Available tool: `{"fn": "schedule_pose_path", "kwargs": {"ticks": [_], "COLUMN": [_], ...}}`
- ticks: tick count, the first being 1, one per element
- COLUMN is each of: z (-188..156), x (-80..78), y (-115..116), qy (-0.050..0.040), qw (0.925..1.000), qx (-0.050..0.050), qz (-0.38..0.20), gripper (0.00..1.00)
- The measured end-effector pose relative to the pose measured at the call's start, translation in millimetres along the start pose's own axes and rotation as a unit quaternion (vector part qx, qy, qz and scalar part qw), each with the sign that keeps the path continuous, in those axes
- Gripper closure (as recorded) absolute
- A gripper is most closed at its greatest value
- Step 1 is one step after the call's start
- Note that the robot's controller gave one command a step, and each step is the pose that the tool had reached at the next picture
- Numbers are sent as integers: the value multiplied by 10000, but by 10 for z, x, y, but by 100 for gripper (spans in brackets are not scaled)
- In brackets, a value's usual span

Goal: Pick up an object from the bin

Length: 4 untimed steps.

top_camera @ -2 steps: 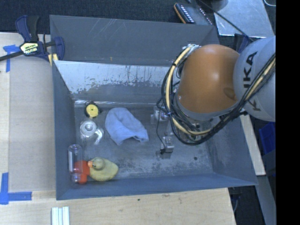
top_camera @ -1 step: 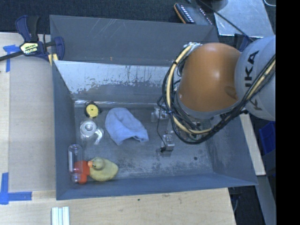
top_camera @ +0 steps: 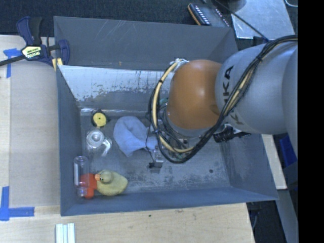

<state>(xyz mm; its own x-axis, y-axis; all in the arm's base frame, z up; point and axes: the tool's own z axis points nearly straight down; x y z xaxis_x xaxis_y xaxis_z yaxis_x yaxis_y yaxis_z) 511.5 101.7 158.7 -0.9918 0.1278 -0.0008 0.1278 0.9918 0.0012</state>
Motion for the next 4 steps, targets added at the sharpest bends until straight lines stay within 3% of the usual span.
{"fn": "schedule_pose_path", "kwargs": {"ticks": [1,2,3,4], "z": [208,235,-91,798], "x": [-386,-448,-390,-456], "y": [-28,-40,4,-20], "qy": [-21,-41,4,-57], "qw": [9980,9979,9962,9775], "qx": [0,-3,6,-1], "qz": [-635,-645,-873,-2109], "gripper": [0,0,0,100]}}
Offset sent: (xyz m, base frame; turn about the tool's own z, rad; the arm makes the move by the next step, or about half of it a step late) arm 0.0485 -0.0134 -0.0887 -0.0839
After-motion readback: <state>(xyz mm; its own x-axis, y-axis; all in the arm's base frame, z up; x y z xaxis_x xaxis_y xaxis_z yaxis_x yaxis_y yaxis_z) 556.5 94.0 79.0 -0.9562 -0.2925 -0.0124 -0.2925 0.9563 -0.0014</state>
